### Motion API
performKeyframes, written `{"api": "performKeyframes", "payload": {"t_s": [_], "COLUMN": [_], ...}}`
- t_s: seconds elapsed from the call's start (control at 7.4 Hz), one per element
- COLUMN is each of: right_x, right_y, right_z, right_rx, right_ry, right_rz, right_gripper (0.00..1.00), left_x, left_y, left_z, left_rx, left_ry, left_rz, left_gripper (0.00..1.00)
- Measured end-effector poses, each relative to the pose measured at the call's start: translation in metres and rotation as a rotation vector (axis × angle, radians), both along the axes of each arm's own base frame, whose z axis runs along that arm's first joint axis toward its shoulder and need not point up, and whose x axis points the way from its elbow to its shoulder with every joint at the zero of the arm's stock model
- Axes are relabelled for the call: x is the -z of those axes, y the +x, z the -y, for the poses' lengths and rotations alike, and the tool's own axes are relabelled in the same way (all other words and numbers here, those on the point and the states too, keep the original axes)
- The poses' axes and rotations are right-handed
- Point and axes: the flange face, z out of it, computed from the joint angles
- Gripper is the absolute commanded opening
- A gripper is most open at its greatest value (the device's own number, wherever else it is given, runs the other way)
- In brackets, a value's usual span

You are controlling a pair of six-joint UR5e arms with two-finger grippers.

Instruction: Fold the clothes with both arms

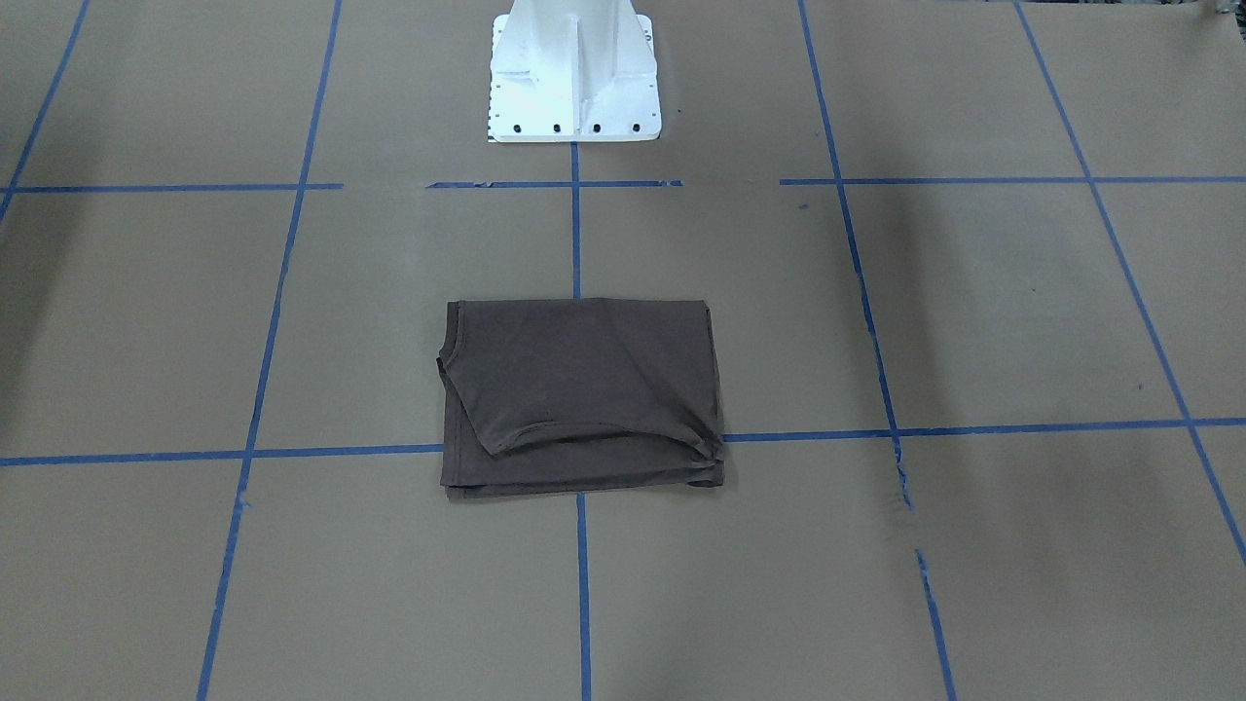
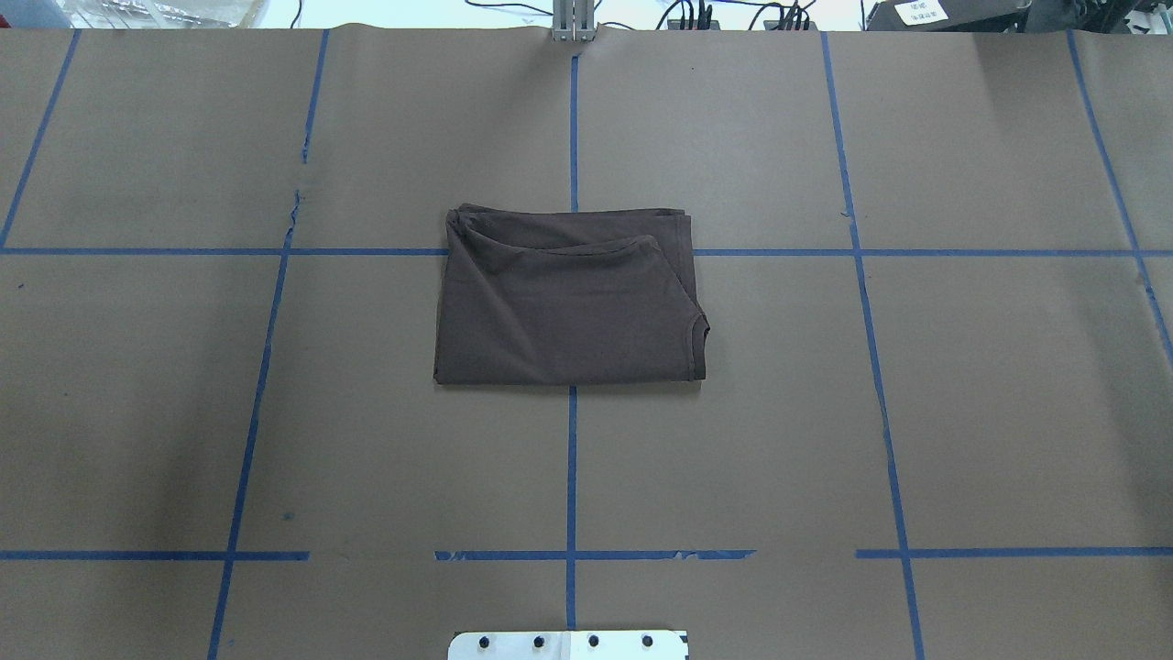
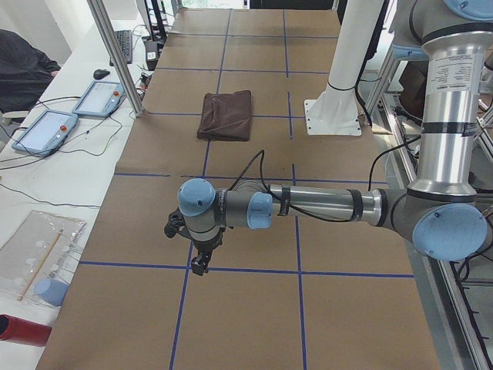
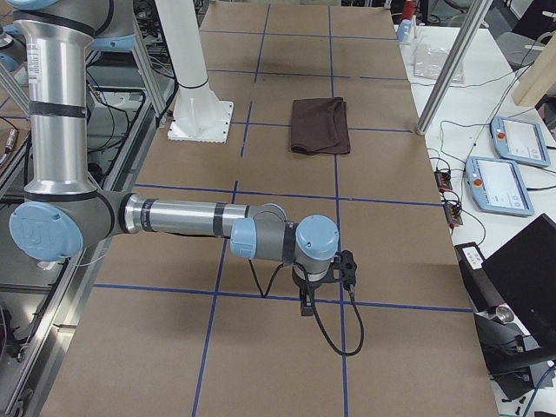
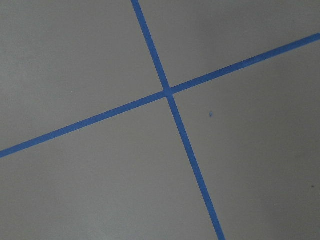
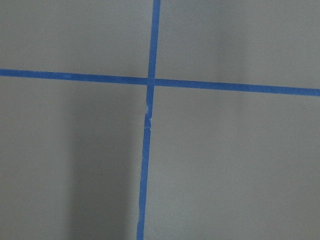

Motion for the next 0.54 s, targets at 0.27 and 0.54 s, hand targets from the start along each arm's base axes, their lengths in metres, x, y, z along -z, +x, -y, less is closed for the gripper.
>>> {"api": "performKeyframes", "payload": {"t_s": [0.27, 0.54], "right_x": [0.0025, 0.0040], "right_y": [0.0000, -0.0008], "right_z": [-0.0017, -0.0019], "right_rx": [-0.014, -0.019], "right_ry": [-0.009, -0.010], "right_rz": [0.038, 0.054], "right_gripper": [1.00, 1.00], "left_x": [-0.0007, 0.0001], "left_y": [0.0000, -0.0002], "left_z": [-0.0004, -0.0003], "left_rx": [0.003, 0.051], "left_ry": [-0.004, -0.048], "left_rz": [-0.001, -0.002], "left_gripper": [1.00, 1.00]}}
